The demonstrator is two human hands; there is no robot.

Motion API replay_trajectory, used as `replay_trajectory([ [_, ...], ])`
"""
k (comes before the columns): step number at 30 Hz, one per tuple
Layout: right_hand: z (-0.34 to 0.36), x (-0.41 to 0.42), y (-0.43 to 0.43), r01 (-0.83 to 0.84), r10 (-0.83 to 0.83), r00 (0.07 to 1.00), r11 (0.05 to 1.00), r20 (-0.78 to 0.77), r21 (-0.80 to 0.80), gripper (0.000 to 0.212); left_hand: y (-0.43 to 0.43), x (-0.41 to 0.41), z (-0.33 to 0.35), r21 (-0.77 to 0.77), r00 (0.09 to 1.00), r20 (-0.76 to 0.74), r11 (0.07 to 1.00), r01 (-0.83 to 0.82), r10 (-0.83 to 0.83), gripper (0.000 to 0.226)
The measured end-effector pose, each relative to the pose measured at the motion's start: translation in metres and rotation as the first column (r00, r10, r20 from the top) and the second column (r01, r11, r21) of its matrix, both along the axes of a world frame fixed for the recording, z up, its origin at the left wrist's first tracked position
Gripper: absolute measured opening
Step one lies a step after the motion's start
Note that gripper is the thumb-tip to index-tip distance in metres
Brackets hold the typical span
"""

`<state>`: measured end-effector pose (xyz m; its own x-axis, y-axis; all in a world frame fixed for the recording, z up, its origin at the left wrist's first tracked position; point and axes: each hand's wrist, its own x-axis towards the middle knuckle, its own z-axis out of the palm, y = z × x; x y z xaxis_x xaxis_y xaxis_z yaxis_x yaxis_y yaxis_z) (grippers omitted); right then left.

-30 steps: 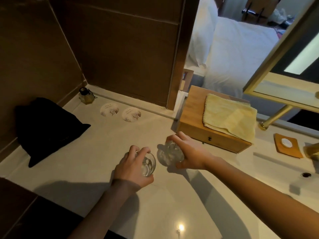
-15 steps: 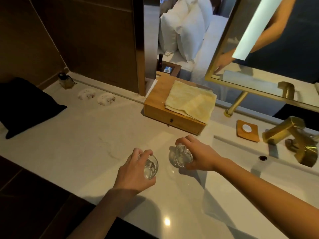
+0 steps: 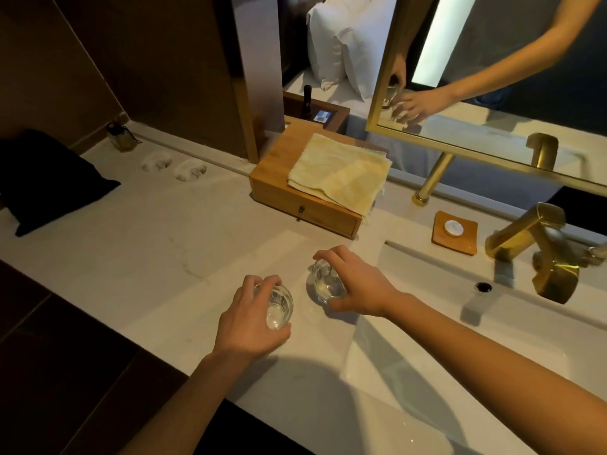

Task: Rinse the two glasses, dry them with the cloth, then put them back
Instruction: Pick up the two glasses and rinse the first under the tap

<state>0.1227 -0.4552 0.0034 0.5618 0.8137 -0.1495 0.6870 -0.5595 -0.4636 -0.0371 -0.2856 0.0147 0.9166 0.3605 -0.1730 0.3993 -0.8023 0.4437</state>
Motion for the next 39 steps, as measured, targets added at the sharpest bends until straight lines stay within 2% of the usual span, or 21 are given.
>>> replay_trajectory([
  [2, -0.001, 0.001, -0.001, 0.005, -0.004, 1.000, 1.000, -0.019, 0.017, 0.099, 0.000, 0.000, -0.001, -0.008, 1.000, -0.004, 1.000, 0.007, -0.007, 0.074],
  [4, -0.001, 0.001, -0.005, 0.042, -0.032, 0.993, 0.996, -0.112, 0.080, 0.108, 0.002, -0.001, 0.000, -0.017, 0.999, -0.026, 0.999, 0.038, -0.039, 0.081],
  [6, -0.002, -0.002, -0.014, 0.163, -0.117, 0.960, 0.972, -0.255, 0.170, 0.118, 0.007, -0.002, 0.004, -0.006, 0.996, -0.038, 0.996, 0.085, -0.085, 0.093],
  [7, -0.005, -0.004, -0.020, 0.238, -0.167, 0.935, 0.950, -0.312, 0.205, 0.120, 0.009, -0.001, 0.010, -0.028, 0.995, 0.009, 0.995, 0.097, -0.097, 0.093],
  [10, -0.024, -0.013, -0.036, 0.383, -0.294, 0.881, 0.903, -0.371, 0.194, 0.118, 0.011, 0.015, 0.033, -0.104, 0.942, 0.301, 0.977, 0.189, -0.150, 0.061],
  [11, -0.032, -0.017, -0.038, 0.408, -0.322, 0.869, 0.896, -0.375, 0.176, 0.116, 0.009, 0.024, 0.042, -0.099, 0.922, 0.325, 0.961, 0.257, -0.213, 0.049],
  [13, -0.046, -0.025, -0.033, 0.454, -0.349, 0.845, 0.868, -0.404, 0.200, 0.108, 0.002, 0.045, 0.051, -0.053, 0.872, 0.257, 0.894, 0.444, -0.417, 0.036],
  [16, -0.059, -0.037, -0.017, 0.534, -0.410, 0.813, 0.808, -0.414, 0.248, 0.084, -0.016, 0.072, 0.044, -0.008, 0.775, 0.075, 0.777, 0.630, -0.628, 0.037],
  [20, -0.059, -0.050, -0.004, 0.680, -0.567, 0.721, 0.690, -0.398, 0.250, 0.060, -0.030, 0.090, 0.027, 0.181, 0.686, -0.075, 0.667, 0.723, -0.723, 0.035],
  [24, -0.051, -0.060, -0.008, 0.742, -0.619, 0.664, 0.614, -0.420, 0.269, 0.067, -0.040, 0.095, 0.020, 0.263, 0.625, -0.137, 0.580, 0.771, -0.769, 0.029],
  [26, -0.044, -0.063, -0.019, 0.741, -0.620, 0.666, 0.612, -0.415, 0.275, 0.073, -0.045, 0.096, 0.019, 0.173, 0.643, -0.100, 0.623, 0.763, -0.759, 0.026],
  [28, -0.034, -0.063, -0.039, 0.747, -0.633, 0.662, 0.601, -0.400, 0.285, 0.074, -0.051, 0.101, 0.017, 0.016, 0.674, -0.073, 0.675, 0.738, -0.735, 0.023],
  [30, -0.023, -0.062, -0.066, 0.748, -0.639, 0.663, 0.586, -0.391, 0.311, 0.069, -0.067, 0.105, 0.017, -0.192, 0.703, -0.002, 0.690, 0.698, -0.711, 0.023],
  [31, -0.019, -0.062, -0.081, 0.751, -0.638, 0.660, 0.577, -0.396, 0.322, 0.066, -0.076, 0.107, 0.018, -0.353, 0.740, 0.060, 0.679, 0.643, -0.670, 0.022],
  [33, -0.012, -0.063, -0.111, 0.777, -0.643, 0.629, 0.535, -0.436, 0.332, 0.063, -0.099, 0.108, 0.026, -0.692, 0.836, 0.119, 0.559, 0.456, -0.535, 0.020],
  [34, -0.009, -0.064, -0.126, 0.797, -0.648, 0.603, 0.508, -0.464, 0.326, 0.063, -0.110, 0.108, 0.029, -0.784, 0.868, 0.113, 0.494, 0.377, -0.483, 0.020],
  [37, -0.006, -0.064, -0.168, 0.821, -0.649, 0.570, 0.479, -0.504, 0.311, 0.062, -0.144, 0.107, 0.023, -0.879, 0.900, 0.084, 0.393, 0.269, -0.427, 0.021],
  [39, -0.002, -0.065, -0.193, 0.822, -0.649, 0.567, 0.485, -0.508, 0.298, 0.061, -0.168, 0.106, 0.016, -0.897, 0.906, 0.076, 0.367, 0.245, -0.417, 0.023],
])
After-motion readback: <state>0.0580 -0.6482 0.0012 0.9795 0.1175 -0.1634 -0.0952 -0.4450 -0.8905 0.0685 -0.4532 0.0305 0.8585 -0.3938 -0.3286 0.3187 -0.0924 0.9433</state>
